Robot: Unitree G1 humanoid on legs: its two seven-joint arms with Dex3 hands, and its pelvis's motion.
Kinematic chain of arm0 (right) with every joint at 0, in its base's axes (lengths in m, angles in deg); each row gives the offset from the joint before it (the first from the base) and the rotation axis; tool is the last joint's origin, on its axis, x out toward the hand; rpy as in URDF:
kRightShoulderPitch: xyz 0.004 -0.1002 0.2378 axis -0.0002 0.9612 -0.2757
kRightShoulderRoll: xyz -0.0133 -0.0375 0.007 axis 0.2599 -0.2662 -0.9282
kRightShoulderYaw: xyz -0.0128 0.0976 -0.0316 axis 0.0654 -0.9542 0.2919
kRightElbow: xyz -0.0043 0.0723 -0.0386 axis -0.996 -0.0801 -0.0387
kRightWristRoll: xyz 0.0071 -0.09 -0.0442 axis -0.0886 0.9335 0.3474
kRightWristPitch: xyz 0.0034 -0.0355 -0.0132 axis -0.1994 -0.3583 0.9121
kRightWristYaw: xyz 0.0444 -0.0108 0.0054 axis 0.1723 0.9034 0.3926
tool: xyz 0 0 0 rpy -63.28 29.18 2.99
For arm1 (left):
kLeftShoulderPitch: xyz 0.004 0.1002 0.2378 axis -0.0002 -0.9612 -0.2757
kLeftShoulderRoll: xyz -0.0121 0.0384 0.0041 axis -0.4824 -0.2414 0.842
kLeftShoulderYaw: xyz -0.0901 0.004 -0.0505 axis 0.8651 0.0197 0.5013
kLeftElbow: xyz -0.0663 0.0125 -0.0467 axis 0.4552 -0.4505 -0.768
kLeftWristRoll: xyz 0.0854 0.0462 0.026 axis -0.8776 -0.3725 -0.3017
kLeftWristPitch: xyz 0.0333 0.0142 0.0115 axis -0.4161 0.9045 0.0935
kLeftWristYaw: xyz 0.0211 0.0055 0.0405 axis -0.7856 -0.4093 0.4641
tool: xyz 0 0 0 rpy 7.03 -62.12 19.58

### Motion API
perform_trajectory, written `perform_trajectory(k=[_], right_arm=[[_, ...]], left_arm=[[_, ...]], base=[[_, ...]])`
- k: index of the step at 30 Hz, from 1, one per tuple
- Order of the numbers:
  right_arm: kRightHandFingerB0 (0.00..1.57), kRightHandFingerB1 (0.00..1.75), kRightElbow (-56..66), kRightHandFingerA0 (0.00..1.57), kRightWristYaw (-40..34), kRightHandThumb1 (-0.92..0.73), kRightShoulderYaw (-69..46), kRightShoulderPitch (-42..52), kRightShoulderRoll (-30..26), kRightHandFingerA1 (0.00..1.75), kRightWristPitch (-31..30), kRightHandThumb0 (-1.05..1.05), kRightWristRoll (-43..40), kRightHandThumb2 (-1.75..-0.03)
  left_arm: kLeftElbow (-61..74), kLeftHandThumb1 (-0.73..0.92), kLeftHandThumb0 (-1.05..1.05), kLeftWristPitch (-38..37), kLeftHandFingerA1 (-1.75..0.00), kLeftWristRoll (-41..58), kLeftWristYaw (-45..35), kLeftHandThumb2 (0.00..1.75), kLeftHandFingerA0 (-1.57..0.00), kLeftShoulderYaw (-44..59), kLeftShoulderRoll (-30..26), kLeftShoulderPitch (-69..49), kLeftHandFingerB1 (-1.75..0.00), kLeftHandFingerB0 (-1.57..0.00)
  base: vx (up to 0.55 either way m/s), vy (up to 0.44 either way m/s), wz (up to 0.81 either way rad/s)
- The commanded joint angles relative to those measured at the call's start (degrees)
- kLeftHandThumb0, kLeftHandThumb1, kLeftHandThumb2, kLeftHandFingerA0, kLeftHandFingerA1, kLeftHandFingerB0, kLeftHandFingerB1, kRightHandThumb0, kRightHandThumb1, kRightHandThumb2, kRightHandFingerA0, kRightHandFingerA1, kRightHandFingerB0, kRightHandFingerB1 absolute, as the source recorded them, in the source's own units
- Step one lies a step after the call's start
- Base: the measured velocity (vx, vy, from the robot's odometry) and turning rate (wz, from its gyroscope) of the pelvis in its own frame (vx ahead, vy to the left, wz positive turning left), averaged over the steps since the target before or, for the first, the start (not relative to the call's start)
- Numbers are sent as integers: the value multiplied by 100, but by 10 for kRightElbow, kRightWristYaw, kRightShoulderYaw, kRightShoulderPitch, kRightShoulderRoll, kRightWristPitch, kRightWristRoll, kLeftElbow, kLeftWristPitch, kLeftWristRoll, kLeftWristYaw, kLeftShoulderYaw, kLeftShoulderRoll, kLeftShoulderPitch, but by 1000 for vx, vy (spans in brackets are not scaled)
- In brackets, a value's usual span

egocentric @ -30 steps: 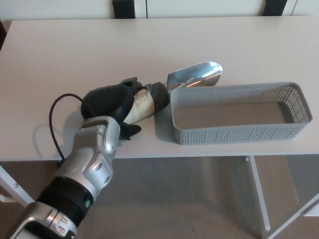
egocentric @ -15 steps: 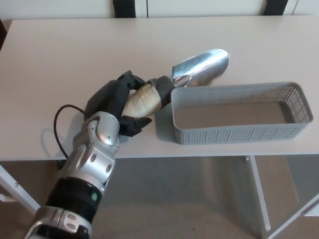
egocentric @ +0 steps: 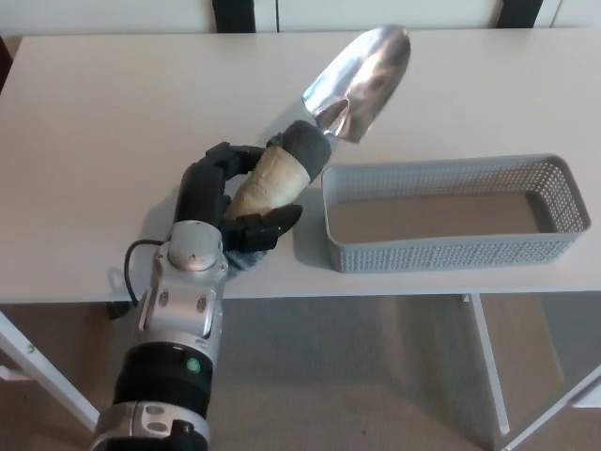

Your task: The robot walks towards a desk on which a shovel is kept on the left hand side and a container is kept on the right hand side. The robot picks up the shovel using its left hand and places it in the container.

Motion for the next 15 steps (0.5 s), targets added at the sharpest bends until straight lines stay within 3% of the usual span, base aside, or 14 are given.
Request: perform_trajectory(k=[1,2,4,6,7,13,14,15], right_arm=[[30,35,5,55,16,-60,-9,5,-7,47,-7,-40,-16,-58],[30,35,7,55,15,-60,-9,6,-7,46,-11,-41,-16,-58],[30,35,12,55,17,-60,-9,5,-7,47,-18,-39,-17,-58],[30,36,12,56,18,-60,-10,5,-5,47,-20,-38,-18,-59],[30,36,12,55,18,-60,-9,5,-6,47,-16,-38,-15,-59],[30,35,-3,55,16,-60,-5,0,-9,46,-7,-41,-6,-58],[29,35,6,55,17,-61,-5,3,-10,47,-13,-40,-6,-59],[29,35,8,55,18,-60,-6,4,-8,47,-16,-39,-8,-59]], left_arm=[[52,79,-18,-4,-164,165,44,64,-77,101,35,5,-86,-67],[65,80,-17,-13,-165,154,37,63,-76,88,33,0,-82,-65],[94,83,-19,-30,-164,91,14,65,-73,26,7,-12,-105,-66],[99,83,-16,-51,-163,52,10,64,-73,-14,-17,-18,-99,-72],[100,83,-15,-78,-165,30,4,65,-77,-48,-40,-23,-111,-74],[78,87,-15,-163,-163,-62,25,64,-69,-177,-135,-18,-108,-70],[80,76,-20,-159,-156,-88,25,65,-72,-208,-156,-13,-93,-73],[81,60,-31,-166,-134,-109,32,85,-96,-234,-173,-11,-91,-76]], base=[[0,0,0],[0,0,0],[0,0,0],[0,0,0],[0,0,0],[0,0,0],[0,0,0],[0,0,0]])
